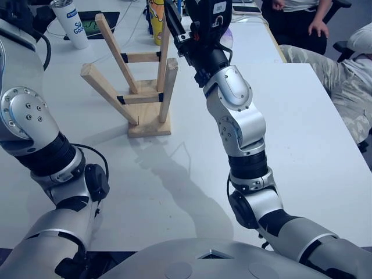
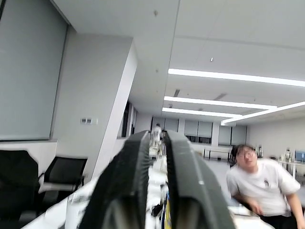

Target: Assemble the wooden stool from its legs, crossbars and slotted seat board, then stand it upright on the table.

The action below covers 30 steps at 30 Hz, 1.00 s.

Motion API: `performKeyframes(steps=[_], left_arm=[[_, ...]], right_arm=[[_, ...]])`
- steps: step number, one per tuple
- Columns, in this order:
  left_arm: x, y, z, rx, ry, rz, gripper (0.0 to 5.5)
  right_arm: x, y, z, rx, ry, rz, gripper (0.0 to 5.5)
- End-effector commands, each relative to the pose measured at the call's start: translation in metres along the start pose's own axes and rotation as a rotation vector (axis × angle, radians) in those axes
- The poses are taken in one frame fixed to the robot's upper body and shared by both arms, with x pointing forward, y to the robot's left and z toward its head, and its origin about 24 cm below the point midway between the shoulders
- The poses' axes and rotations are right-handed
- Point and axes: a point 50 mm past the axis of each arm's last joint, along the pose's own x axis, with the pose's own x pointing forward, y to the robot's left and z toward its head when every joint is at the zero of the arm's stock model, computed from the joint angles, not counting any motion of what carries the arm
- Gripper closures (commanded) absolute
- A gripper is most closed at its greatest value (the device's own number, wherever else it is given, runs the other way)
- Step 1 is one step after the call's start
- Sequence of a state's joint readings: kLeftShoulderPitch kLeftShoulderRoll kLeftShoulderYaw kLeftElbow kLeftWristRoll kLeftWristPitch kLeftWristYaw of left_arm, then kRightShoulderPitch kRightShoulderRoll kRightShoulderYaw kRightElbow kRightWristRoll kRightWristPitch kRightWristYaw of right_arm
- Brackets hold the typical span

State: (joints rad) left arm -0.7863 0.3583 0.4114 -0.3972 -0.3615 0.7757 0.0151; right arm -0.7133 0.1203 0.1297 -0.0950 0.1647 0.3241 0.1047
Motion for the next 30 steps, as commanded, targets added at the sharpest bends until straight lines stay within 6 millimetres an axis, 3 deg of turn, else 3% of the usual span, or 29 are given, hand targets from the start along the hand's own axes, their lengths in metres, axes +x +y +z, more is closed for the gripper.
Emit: performKeyframes(steps=[1,2,3,4,5,11,15,21,27,29,30], left_arm=[[-0.036,0.004,-0.117,0.025,0.506,-0.010,5.49],[-0.059,0.000,-0.156,0.034,0.642,-0.032,5.49],[-0.078,-0.004,-0.180,0.041,0.726,-0.049,5.49],[-0.093,-0.009,-0.193,0.046,0.768,-0.072,5.49],[-0.096,-0.014,-0.193,0.021,0.749,-0.077,5.49],[-0.043,-0.009,-0.119,-0.033,0.364,-0.031,5.49],[-0.026,-0.002,-0.083,-0.048,0.216,0.009,5.49],[-0.025,-0.002,-0.071,-0.074,0.137,0.031,5.49],[-0.025,0.000,-0.072,-0.085,0.123,0.058,5.49],[-0.026,0.000,-0.073,-0.089,0.123,0.064,5.49],[-0.027,0.000,-0.073,-0.092,0.122,0.068,5.49]], right_arm=[[-0.002,0.003,0.002,0.007,-0.004,0.018,3.44],[-0.002,0.003,0.001,0.007,-0.001,0.015,3.44],[-0.002,0.003,0.001,0.007,0.000,0.016,3.44],[-0.002,0.004,0.001,0.006,0.002,0.017,3.44],[-0.002,0.004,0.000,0.006,0.006,0.024,3.44],[-0.005,0.000,-0.010,0.009,0.068,0.025,3.44],[-0.005,-0.002,-0.011,0.023,0.081,0.018,3.44],[0.021,-0.016,0.015,0.038,0.015,0.024,3.44],[0.073,-0.032,0.092,0.051,-0.203,0.029,3.44],[0.080,-0.027,0.088,0.064,-0.183,0.063,3.44],[0.082,-0.021,0.062,0.068,-0.070,0.109,3.44]])
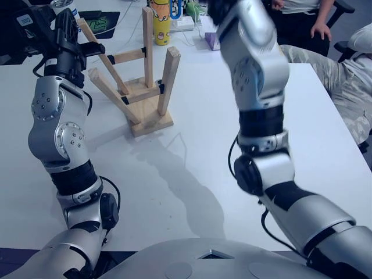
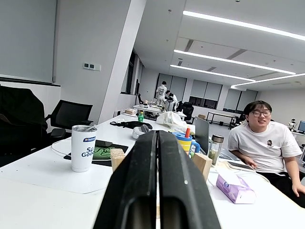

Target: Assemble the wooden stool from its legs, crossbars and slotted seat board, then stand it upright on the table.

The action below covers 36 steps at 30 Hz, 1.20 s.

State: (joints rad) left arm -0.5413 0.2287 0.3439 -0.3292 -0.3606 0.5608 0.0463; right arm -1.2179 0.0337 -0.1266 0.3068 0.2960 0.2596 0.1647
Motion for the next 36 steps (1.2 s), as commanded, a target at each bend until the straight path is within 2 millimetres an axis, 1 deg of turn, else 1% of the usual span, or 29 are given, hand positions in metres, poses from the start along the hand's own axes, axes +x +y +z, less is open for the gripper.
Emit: performKeyframes(steps=[1,2,3,4,5,6,7,9,13,16,19,22,24,26,27,29,30,31,32,33,34,35,36], left_arm=[[-0.001,0.000,-0.001,-0.017,-0.008,0.016,5.49],[-0.001,-0.001,-0.001,-0.020,-0.008,0.016,5.49],[-0.001,-0.001,-0.002,-0.022,-0.007,0.014,5.49],[-0.001,-0.001,-0.002,-0.023,-0.007,0.015,5.49],[-0.001,0.000,-0.002,-0.023,-0.006,0.016,5.49],[-0.002,0.000,-0.003,-0.022,-0.004,0.019,5.49],[-0.002,0.001,-0.004,-0.023,0.000,0.019,5.49],[-0.002,0.001,-0.005,-0.025,0.009,0.018,5.49],[0.001,0.000,-0.006,-0.020,0.018,0.001,5.49],[0.004,0.000,-0.006,-0.015,0.023,-0.007,5.49],[0.005,0.001,-0.006,-0.013,0.023,-0.009,5.49],[0.011,0.000,-0.001,-0.010,0.007,-0.027,5.49],[0.017,-0.003,0.008,-0.010,-0.021,-0.045,5.49],[0.027,-0.009,0.028,-0.026,-0.079,-0.075,5.49],[0.032,-0.013,0.041,-0.028,-0.119,-0.094,5.49],[0.038,-0.020,0.060,-0.036,-0.171,-0.125,5.49],[0.041,-0.023,0.064,-0.036,-0.168,-0.143,5.49],[0.044,-0.025,0.057,-0.013,-0.123,-0.153,5.49],[0.045,-0.023,0.042,0.011,-0.042,-0.153,5.49],[0.043,-0.019,0.018,0.003,0.063,-0.141,5.49],[0.036,-0.014,-0.013,0.006,0.183,-0.121,5.49],[0.025,-0.009,-0.045,0.030,0.296,-0.104,5.49],[0.010,-0.004,-0.077,0.029,0.410,-0.084,5.49]], right_arm=[[-0.001,0.018,-0.055,-0.009,0.260,0.141,3.44],[-0.016,0.018,-0.087,-0.064,0.405,0.182,3.44],[-0.036,0.016,-0.117,-0.092,0.552,0.205,3.44],[-0.056,0.012,-0.139,-0.066,0.677,0.199,3.44],[-0.070,0.009,-0.152,-0.034,0.756,0.190,3.44],[-0.080,0.007,-0.160,-0.005,0.811,0.181,3.44],[-0.086,0.006,-0.163,0.006,0.831,0.173,3.44],[-0.087,0.007,-0.161,0.020,0.814,0.171,3.44],[-0.063,0.015,-0.132,0.034,0.610,0.167,3.44],[-0.051,0.020,-0.110,0.037,0.455,0.175,3.44],[-0.044,0.018,-0.090,0.064,0.338,0.151,3.44],[-0.036,0.010,-0.067,0.117,0.213,0.093,3.44],[-0.034,0.004,-0.054,0.145,0.147,0.060,3.44],[-0.034,-0.005,-0.047,0.156,0.108,0.027,3.44],[-0.035,-0.008,-0.046,0.149,0.104,0.009,3.44],[-0.038,-0.014,-0.048,0.142,0.116,-0.021,3.44],[-0.041,-0.016,-0.051,0.143,0.126,-0.034,3.44],[-0.044,-0.017,-0.054,0.144,0.134,-0.043,3.44],[-0.046,-0.017,-0.055,0.146,0.140,-0.050,3.44],[-0.050,-0.018,-0.056,0.148,0.146,-0.057,3.44],[-0.053,-0.018,-0.057,0.152,0.150,-0.064,3.44],[-0.056,-0.019,-0.058,0.158,0.157,-0.072,3.44],[-0.060,-0.020,-0.060,0.166,0.167,-0.085,3.44]])
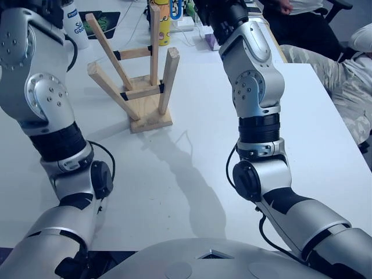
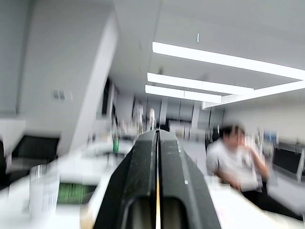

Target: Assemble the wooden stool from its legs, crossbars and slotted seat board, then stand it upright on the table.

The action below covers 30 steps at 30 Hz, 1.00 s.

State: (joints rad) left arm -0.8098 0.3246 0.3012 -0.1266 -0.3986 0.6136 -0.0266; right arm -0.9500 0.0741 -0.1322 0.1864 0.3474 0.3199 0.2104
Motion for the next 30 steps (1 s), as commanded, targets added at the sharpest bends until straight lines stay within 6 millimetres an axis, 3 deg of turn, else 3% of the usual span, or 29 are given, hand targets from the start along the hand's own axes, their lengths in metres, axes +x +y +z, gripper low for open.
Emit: performKeyframes(steps=[1,2,4,6,9,13,15,19,23,30], left_arm=[[-0.052,0.013,-0.131,-0.015,0.493,0.072,5.49],[-0.060,0.011,-0.143,-0.019,0.529,0.072,5.49],[-0.057,0.010,-0.142,-0.023,0.489,0.077,5.49],[-0.044,0.010,-0.122,-0.029,0.381,0.077,5.49],[-0.025,0.010,-0.077,-0.021,0.181,0.078,5.49],[-0.015,0.008,-0.023,0.011,-0.028,0.059,5.49],[-0.016,0.009,-0.010,0.030,-0.078,0.057,5.49],[-0.021,0.015,-0.006,0.075,-0.084,0.069,5.49],[-0.027,0.026,-0.018,0.091,-0.030,0.119,5.49],[-0.034,0.037,-0.021,0.104,-0.017,0.165,5.49]], right_arm=[[-0.013,-0.005,-0.009,0.031,0.039,-0.043,3.44],[-0.016,-0.005,-0.011,0.032,0.051,-0.052,3.44],[-0.020,-0.005,-0.016,0.029,0.074,-0.060,3.44],[-0.022,-0.005,-0.020,0.022,0.093,-0.060,3.44],[-0.025,-0.005,-0.025,0.009,0.125,-0.063,3.44],[-0.030,-0.011,-0.035,-0.024,0.181,-0.092,3.44],[-0.031,-0.015,-0.040,-0.037,0.207,-0.114,3.44],[-0.031,-0.016,-0.042,-0.013,0.231,-0.119,3.44],[-0.029,-0.016,-0.041,0.052,0.236,-0.123,3.44],[-0.012,-0.041,-0.065,-0.222,0.384,-0.233,3.44]])
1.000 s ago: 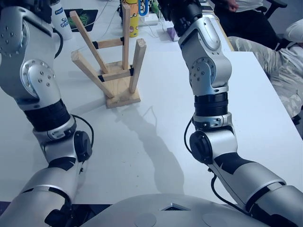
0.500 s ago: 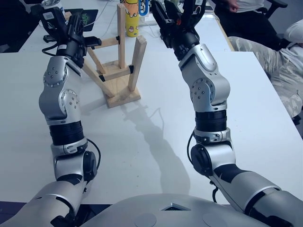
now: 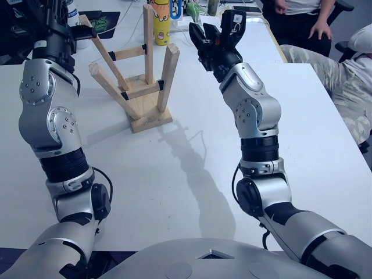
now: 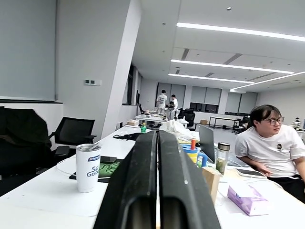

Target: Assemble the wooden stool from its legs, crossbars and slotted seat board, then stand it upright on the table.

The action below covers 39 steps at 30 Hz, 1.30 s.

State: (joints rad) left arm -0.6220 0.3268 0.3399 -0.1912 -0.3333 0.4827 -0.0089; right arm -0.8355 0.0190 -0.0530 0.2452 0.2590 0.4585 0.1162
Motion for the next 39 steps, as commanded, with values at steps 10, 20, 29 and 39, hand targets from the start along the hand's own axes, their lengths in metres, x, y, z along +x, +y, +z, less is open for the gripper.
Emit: performKeyframes(steps=[10,20,29,39], left_arm=[[-0.011,0.036,-0.018,0.104,0.118,0.185,5.49],[-0.011,0.036,-0.021,0.083,0.133,0.194,5.49],[-0.013,0.056,-0.014,0.122,0.125,0.265,5.49],[-0.016,0.067,-0.007,0.148,0.103,0.288,5.49]], right_arm=[[0.048,-0.001,-0.019,-0.403,0.140,0.215,3.44],[0.031,0.027,-0.033,-0.412,0.166,0.836,3.44],[-0.023,0.124,-0.054,-0.230,0.079,1.333,3.44],[0.020,0.069,0.078,0.038,-0.350,0.603,3.44]])
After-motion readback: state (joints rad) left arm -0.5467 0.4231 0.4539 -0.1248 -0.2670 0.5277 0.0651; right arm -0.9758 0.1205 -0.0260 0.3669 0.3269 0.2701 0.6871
